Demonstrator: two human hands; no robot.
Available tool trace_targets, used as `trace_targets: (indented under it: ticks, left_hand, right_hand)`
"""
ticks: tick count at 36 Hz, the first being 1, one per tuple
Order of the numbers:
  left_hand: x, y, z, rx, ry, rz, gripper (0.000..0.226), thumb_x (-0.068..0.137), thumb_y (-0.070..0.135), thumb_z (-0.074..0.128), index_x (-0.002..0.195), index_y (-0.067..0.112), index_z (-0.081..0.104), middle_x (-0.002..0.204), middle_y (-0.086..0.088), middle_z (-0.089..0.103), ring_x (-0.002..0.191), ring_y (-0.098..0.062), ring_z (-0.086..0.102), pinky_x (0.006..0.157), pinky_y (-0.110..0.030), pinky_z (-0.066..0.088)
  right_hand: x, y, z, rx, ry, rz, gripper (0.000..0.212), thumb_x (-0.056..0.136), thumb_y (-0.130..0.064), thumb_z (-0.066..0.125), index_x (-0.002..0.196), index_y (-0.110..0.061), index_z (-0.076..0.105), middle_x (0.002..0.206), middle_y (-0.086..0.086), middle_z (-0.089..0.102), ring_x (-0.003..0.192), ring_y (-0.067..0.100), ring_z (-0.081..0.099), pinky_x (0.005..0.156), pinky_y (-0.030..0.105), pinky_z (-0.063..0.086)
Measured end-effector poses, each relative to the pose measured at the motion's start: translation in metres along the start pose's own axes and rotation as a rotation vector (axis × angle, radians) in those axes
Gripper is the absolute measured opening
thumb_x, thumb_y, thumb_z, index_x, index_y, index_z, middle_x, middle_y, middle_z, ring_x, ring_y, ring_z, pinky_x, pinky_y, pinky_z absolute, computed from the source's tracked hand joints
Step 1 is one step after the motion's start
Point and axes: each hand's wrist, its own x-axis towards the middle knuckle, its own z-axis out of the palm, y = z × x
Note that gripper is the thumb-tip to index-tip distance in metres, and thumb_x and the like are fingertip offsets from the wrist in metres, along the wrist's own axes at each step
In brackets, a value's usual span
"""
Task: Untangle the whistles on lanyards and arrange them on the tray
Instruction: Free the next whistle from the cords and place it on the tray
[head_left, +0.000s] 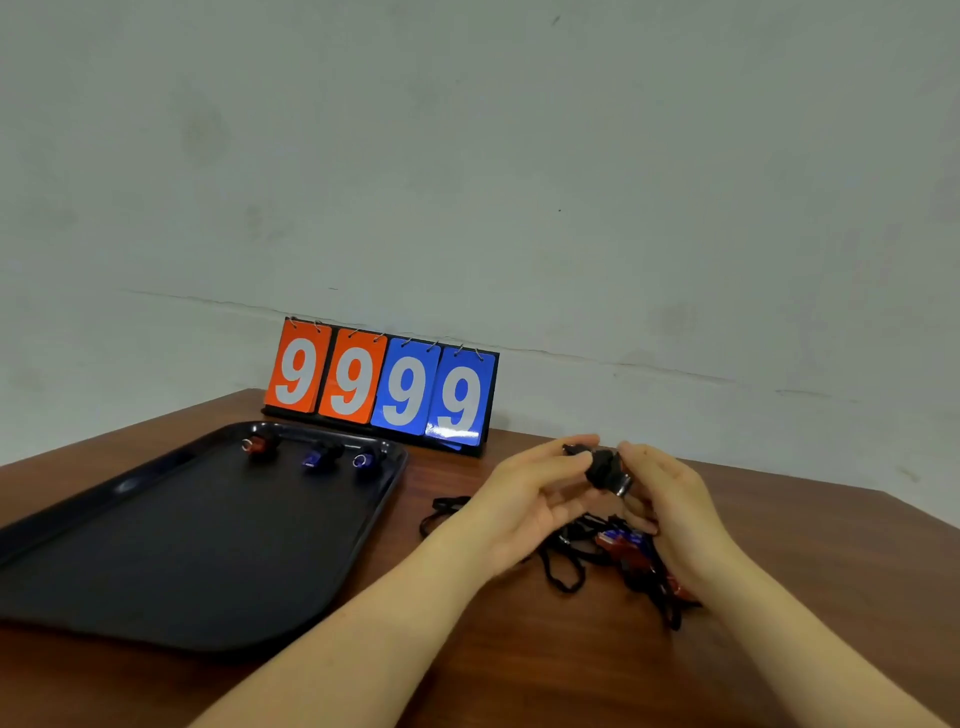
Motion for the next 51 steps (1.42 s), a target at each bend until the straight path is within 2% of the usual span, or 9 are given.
trace_targets:
  ticks: [7, 10, 13, 17, 25, 30, 41, 46, 51]
  left_hand:
    - [0.002, -0.004, 0.001, -0.274, 0.037, 0.037, 0.018, 0.089, 0.000, 0.055, 0.104, 0.002, 0.067, 0.098, -0.017, 0.071, 0.095, -0.025, 0.069, 0.079, -0.030, 0.059]
    - [0.006, -0.005, -0.003, -0.274, 0.112, 0.094, 0.017, 0.091, -0.002, 0.055, 0.103, 0.001, 0.066, 0.098, -0.018, 0.071, 0.098, -0.027, 0.068, 0.076, -0.029, 0.059]
    - [0.009, -0.006, -0.007, -0.166, 0.187, 0.138, 0.017, 0.091, -0.001, 0.057, 0.104, 0.004, 0.067, 0.102, -0.016, 0.070, 0.093, -0.022, 0.070, 0.077, -0.027, 0.059]
    - [0.009, -0.009, -0.010, 0.083, 0.301, 0.175, 0.021, 0.088, 0.003, 0.065, 0.108, 0.007, 0.070, 0.105, -0.015, 0.071, 0.088, -0.017, 0.072, 0.074, -0.022, 0.058]
    - [0.013, -0.007, -0.017, 0.418, 0.423, 0.271, 0.025, 0.087, 0.009, 0.066, 0.109, 0.020, 0.072, 0.090, 0.001, 0.069, 0.066, -0.010, 0.056, 0.063, -0.016, 0.051]
    - [0.011, -0.008, -0.021, 0.485, 0.427, 0.258, 0.027, 0.088, 0.007, 0.065, 0.111, 0.019, 0.071, 0.104, -0.004, 0.069, 0.088, -0.010, 0.066, 0.067, -0.014, 0.053]
    - [0.004, -0.008, -0.004, 0.488, 0.060, 0.054, 0.023, 0.091, 0.010, 0.062, 0.111, 0.019, 0.070, 0.100, -0.001, 0.071, 0.087, -0.009, 0.068, 0.076, -0.022, 0.054]
    - [0.000, -0.007, -0.003, 0.351, -0.009, 0.005, 0.022, 0.093, 0.009, 0.060, 0.112, 0.013, 0.070, 0.097, -0.002, 0.071, 0.084, -0.011, 0.068, 0.072, -0.020, 0.054]
    - [0.001, -0.006, -0.004, 0.202, -0.018, -0.013, 0.022, 0.093, 0.008, 0.059, 0.112, 0.011, 0.069, 0.102, -0.006, 0.072, 0.093, -0.018, 0.068, 0.069, -0.020, 0.054]
  right_hand:
    - [-0.005, 0.002, 0.013, -0.130, -0.042, 0.037, 0.031, 0.101, -0.020, 0.044, 0.080, -0.002, 0.057, 0.047, -0.006, 0.031, 0.041, 0.008, 0.022, 0.039, 0.019, 0.020]
    - [-0.006, 0.006, 0.015, -0.392, -0.050, -0.049, 0.028, 0.099, -0.023, 0.047, 0.081, -0.012, 0.065, 0.049, -0.013, 0.048, 0.044, 0.003, 0.041, 0.046, 0.015, 0.033]
    - [-0.010, 0.013, 0.020, -0.683, -0.142, -0.194, 0.021, 0.098, -0.019, 0.050, 0.090, -0.021, 0.070, 0.077, -0.012, 0.070, 0.071, 0.000, 0.063, 0.063, 0.014, 0.045]
    - [-0.010, 0.021, 0.023, -0.851, -0.200, -0.218, 0.025, 0.099, -0.025, 0.048, 0.088, -0.019, 0.070, 0.080, 0.000, 0.071, 0.073, 0.012, 0.064, 0.073, 0.036, 0.051]
    - [-0.015, 0.010, 0.023, -0.954, -0.289, -0.302, 0.026, 0.100, -0.027, 0.044, 0.084, -0.027, 0.064, 0.065, -0.011, 0.058, 0.067, 0.002, 0.055, 0.059, 0.019, 0.038]
    - [-0.019, -0.003, 0.024, -0.746, -0.189, -0.330, 0.026, 0.098, -0.021, 0.045, 0.078, -0.019, 0.062, 0.058, -0.019, 0.053, 0.055, 0.002, 0.046, 0.054, 0.016, 0.033]
    - [-0.005, -0.009, 0.007, -0.169, 0.023, -0.032, 0.035, 0.101, -0.018, 0.042, 0.069, -0.008, 0.052, 0.047, -0.007, 0.033, 0.041, 0.007, 0.025, 0.038, 0.015, 0.023]
    - [-0.006, -0.002, 0.003, -0.139, -0.036, 0.020, 0.033, 0.099, -0.030, 0.046, 0.089, -0.007, 0.068, 0.067, 0.014, 0.043, 0.049, 0.014, 0.038, 0.041, 0.019, 0.028]
    - [-0.007, 0.004, 0.007, -0.150, -0.081, 0.037, 0.031, 0.101, -0.025, 0.043, 0.103, -0.011, 0.071, 0.056, 0.005, 0.045, 0.042, 0.009, 0.033, 0.037, 0.017, 0.029]
